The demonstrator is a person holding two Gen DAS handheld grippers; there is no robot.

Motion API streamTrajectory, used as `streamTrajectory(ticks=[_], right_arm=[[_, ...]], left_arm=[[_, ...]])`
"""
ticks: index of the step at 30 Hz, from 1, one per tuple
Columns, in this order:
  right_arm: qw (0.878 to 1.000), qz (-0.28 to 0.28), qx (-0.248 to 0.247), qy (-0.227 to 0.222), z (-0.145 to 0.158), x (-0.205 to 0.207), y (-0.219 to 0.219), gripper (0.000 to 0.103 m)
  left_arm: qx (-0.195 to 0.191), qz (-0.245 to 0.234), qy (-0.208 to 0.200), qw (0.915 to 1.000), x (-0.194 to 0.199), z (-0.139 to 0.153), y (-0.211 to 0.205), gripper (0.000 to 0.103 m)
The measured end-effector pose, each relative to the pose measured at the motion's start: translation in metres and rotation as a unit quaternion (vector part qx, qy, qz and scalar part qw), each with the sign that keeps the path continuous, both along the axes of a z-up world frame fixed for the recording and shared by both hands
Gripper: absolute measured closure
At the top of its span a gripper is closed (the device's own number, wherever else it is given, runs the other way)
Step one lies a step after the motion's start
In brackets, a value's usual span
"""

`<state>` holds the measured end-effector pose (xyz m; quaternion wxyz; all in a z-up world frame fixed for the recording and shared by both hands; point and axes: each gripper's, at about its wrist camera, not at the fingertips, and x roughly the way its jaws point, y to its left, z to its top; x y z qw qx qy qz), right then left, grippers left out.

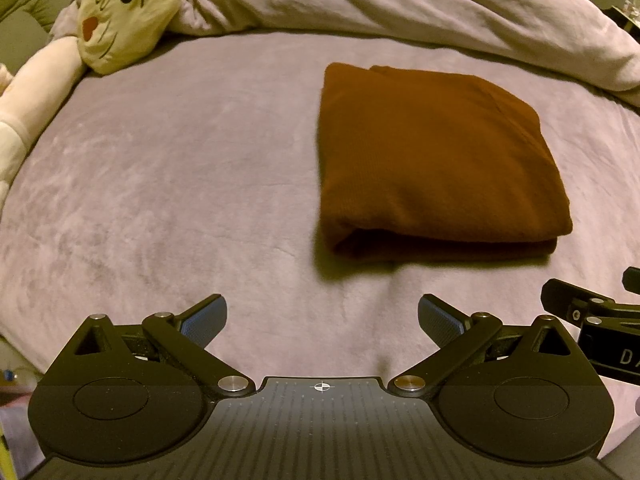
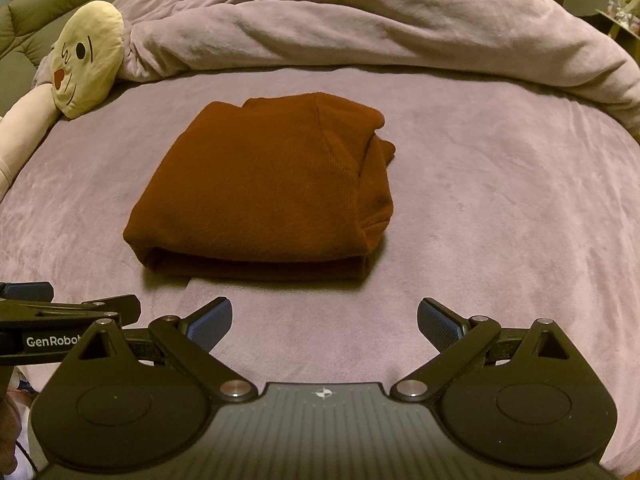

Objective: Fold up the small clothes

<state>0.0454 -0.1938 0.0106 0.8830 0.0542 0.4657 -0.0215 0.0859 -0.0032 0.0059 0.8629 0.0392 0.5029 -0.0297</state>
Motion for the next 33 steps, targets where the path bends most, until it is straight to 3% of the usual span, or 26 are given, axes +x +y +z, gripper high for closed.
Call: streamTrajectory(ticks=[33], right_arm=[[1.0,-0.002,0.001,-0.002,-0.0008,-0.0031,0.0007,0.004]], left_arm=[[-0.009,-0.001,0.002,1.0,-0.0028,0.0006,-0.0001,0.0]])
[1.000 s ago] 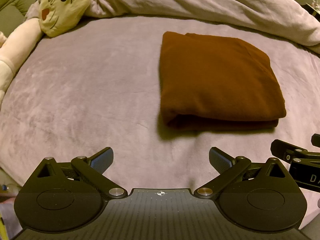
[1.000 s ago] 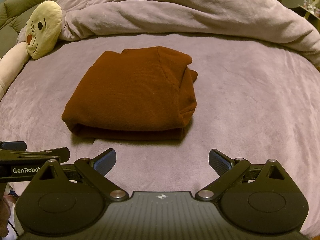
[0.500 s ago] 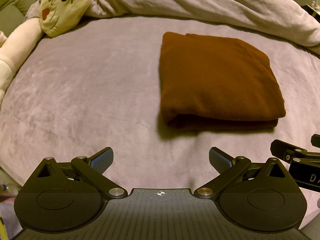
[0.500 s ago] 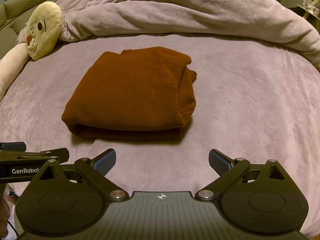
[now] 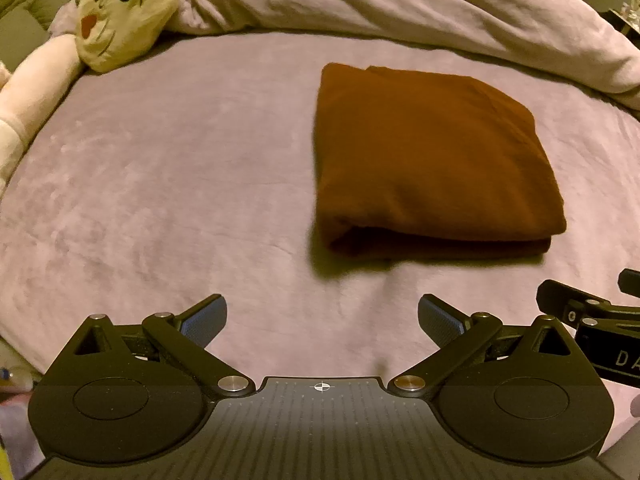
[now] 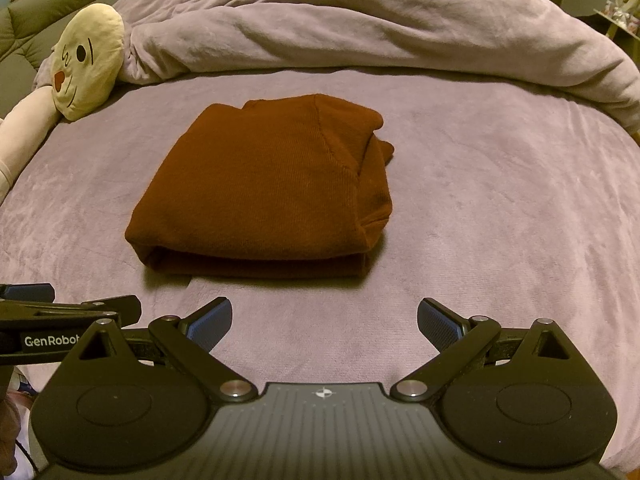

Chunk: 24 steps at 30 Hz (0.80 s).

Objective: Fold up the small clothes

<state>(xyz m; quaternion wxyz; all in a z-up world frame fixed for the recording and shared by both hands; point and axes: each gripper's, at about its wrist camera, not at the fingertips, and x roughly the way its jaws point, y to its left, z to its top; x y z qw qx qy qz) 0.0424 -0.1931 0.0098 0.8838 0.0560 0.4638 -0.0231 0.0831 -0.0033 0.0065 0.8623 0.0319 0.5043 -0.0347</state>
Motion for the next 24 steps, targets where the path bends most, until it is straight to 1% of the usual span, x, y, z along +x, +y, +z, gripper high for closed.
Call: streamTrajectory(ticks=[6,9,14,24], right_arm=[[1.0,-0.001,0.0,0.001,0.0008,-0.001,0.0,0.004],[1.0,-0.004,0.001,0.001,0.0012,-0.0014,-0.0007,0.004],[1.0,-0.004,0.001,0.001,0.0011,-0.0017,-0.0014,0.004],[1.0,-0.007,-0.005,-0.003,0.0015,-0.0031,-0.0018,0.004]], left_arm=[[-0.022,0.006,0.001,0.9997,-0.0006,-0.0002,0.0042,0.0],[-0.015,0.001,-0.003,0.9999,-0.0019,0.0005,0.0026,0.0],[0.007,-0.004,-0.009,0.9999,-0.0038,-0.0004,-0.004,0.0],[0.015,-0.008,-0.008,0.9998,-0.0032,-0.0008,-0.0046,0.0]])
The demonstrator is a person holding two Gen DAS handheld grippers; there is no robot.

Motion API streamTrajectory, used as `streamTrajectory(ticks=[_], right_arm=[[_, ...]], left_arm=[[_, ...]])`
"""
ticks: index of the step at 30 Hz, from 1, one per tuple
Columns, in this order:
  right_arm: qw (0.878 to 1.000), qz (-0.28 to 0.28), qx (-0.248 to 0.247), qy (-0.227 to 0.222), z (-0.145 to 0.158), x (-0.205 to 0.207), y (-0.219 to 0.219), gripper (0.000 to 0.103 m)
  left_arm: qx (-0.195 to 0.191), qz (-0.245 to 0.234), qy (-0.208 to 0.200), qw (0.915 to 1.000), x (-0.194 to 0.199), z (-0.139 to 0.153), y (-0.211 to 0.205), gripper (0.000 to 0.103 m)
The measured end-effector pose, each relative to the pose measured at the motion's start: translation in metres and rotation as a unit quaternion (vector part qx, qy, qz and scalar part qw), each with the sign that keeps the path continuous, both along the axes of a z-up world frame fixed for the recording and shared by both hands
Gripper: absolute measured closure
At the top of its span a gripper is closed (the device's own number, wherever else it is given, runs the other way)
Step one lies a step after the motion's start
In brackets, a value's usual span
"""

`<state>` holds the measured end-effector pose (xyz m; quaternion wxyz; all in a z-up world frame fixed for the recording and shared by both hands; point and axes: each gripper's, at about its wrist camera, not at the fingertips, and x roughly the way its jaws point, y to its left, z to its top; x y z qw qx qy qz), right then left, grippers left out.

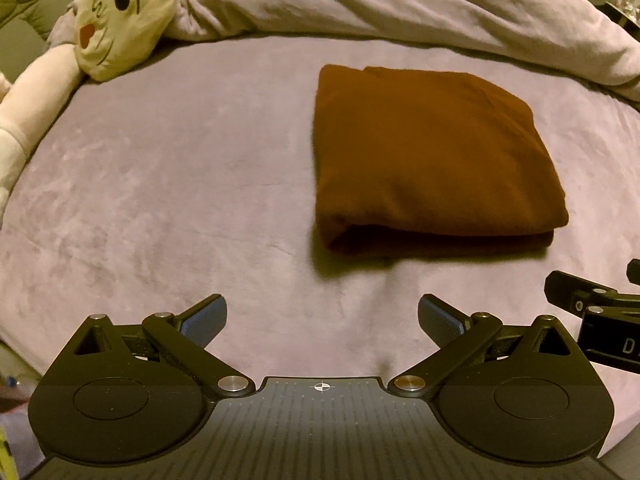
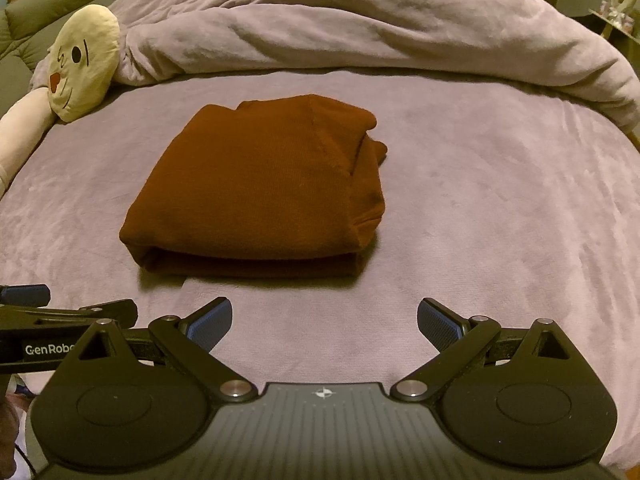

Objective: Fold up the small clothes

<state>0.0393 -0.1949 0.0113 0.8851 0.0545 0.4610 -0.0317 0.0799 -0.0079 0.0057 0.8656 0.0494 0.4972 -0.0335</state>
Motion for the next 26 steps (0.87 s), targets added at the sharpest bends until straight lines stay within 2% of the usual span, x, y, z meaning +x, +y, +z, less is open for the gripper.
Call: streamTrajectory(ticks=[26], right_arm=[[1.0,0.0,-0.016,-0.008,0.0037,-0.0025,0.0033,0.004]], left_arm=[[-0.007,-0.024,0.004,0.9997,-0.0034,0.0005,-0.0037,0.0]])
